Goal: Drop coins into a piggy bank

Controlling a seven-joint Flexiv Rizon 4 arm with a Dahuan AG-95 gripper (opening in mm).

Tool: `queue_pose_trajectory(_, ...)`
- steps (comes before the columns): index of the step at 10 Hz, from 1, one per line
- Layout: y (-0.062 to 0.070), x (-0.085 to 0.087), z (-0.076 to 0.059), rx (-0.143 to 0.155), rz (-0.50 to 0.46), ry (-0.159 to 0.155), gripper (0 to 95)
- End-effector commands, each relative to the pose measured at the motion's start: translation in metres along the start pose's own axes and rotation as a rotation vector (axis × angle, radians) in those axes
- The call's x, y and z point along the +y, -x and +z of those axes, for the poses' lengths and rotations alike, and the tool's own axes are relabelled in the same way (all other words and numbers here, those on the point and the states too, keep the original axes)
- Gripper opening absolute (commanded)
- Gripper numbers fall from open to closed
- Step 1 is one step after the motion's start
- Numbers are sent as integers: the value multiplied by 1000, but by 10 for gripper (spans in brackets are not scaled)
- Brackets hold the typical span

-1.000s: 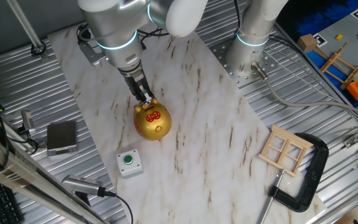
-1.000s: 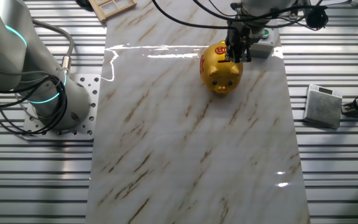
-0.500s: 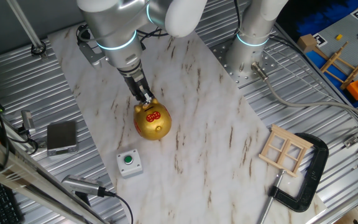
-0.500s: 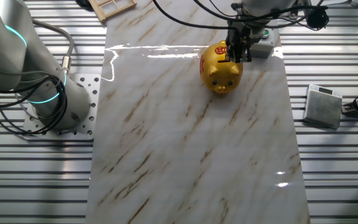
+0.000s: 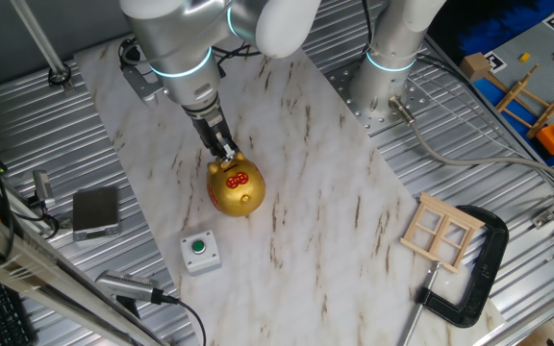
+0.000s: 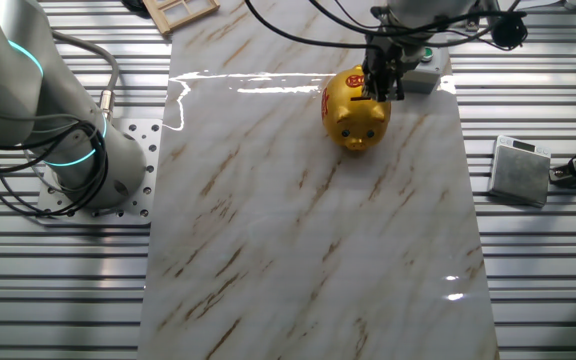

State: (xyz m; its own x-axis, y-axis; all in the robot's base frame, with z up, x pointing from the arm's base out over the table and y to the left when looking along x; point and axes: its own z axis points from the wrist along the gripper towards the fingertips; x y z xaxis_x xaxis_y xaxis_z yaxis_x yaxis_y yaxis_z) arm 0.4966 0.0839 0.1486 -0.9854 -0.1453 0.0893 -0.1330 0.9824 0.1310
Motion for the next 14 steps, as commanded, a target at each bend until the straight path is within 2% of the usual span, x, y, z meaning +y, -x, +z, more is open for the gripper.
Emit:
queue_pose_trajectory(1, 0, 1, 1, 0, -2, 1, 0)
queue_pose_trajectory(14, -4, 3, 10, -10, -12, -1, 0)
